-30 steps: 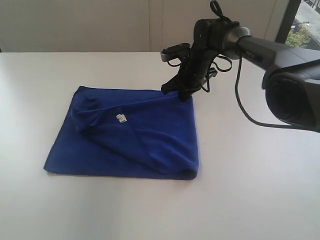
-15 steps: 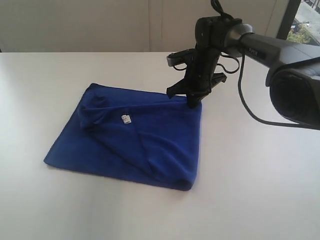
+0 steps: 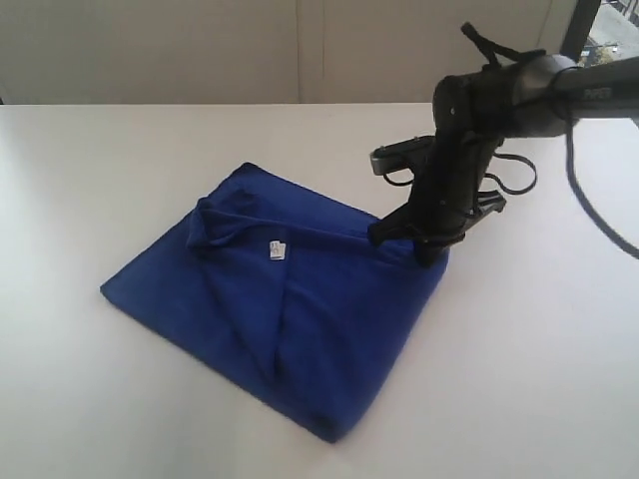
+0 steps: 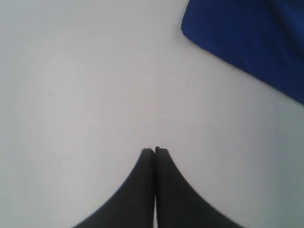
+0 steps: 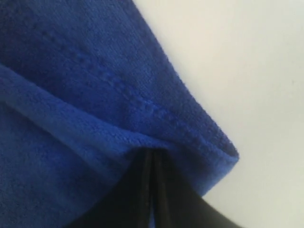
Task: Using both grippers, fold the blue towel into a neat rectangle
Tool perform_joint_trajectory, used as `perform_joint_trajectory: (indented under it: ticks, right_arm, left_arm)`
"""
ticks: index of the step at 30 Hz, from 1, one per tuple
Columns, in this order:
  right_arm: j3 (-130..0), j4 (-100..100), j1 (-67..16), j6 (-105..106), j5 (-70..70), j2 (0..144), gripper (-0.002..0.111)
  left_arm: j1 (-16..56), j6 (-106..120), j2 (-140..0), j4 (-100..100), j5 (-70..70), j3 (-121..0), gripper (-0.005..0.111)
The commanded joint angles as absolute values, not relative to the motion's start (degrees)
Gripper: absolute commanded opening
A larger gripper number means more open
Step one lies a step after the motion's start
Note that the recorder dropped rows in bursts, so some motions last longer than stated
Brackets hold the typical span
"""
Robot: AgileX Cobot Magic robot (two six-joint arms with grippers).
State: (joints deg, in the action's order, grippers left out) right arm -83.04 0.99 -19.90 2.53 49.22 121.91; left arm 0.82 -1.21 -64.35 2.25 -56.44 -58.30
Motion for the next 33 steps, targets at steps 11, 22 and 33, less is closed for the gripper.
perform_joint_trajectory:
  ticks: [11,22,33]
  right_arm:
    - [-60.54,2.14,-19.36,-0.32,36.21,105.68,0.0]
    - [-60.54,1.47,-19.36,0.0,35.13,97.46,0.0]
    - [-60.54,1.47,-19.36,4.98,36.19,97.57,0.0]
  left_arm:
    - [0.69,-1.18,-63.89,2.67,-56.99,-58.01,0.0]
    - [0.69,-1.3,-63.89,2.67,-56.66,-58.01,0.0]
    - [0.69,-1.3,-63.89,2.9,-52.91,-58.01,0.0]
